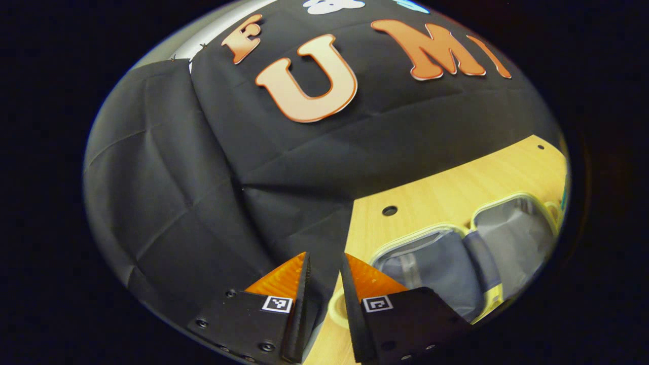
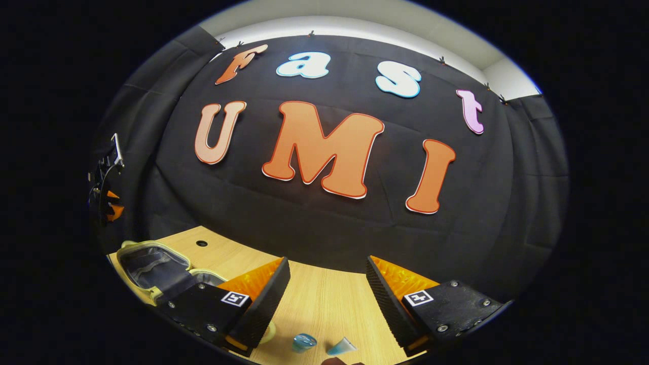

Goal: First open the suitcase, pack the skin care products into it, and then close the suitcase.

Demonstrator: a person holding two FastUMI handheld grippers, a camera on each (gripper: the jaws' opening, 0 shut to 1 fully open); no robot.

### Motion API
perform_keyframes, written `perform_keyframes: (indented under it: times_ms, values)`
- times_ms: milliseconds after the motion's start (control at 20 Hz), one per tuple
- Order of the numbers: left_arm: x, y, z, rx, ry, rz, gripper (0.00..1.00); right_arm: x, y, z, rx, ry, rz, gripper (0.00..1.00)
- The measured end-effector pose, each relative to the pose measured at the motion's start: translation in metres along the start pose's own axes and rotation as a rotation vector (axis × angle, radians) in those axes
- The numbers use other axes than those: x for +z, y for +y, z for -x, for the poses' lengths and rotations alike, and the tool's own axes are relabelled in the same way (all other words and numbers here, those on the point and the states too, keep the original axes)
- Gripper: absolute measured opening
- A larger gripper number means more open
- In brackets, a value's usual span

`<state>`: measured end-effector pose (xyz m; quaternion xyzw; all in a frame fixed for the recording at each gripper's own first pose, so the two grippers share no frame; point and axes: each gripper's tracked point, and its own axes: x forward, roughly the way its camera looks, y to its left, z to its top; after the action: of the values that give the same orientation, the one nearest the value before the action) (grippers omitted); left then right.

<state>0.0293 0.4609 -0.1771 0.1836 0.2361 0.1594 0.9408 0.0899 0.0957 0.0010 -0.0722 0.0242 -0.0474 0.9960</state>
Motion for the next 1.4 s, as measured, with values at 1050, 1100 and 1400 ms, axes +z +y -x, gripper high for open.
perform_keyframes:
  times_ms: [1050,1100,1400]
  values:
    - [0.125,-0.251,0.130,-0.330,-0.266,0.167,0.96,-0.022,-0.067,0.008,0.024,-0.006,0.000,0.95]
    - [0.125,-0.265,0.136,-0.356,-0.269,0.167,0.97,-0.024,-0.070,0.009,0.023,-0.001,0.000,0.95]
    - [0.119,-0.362,0.177,-0.492,-0.267,0.121,0.96,-0.043,-0.082,0.016,0.035,0.023,-0.003,0.95]
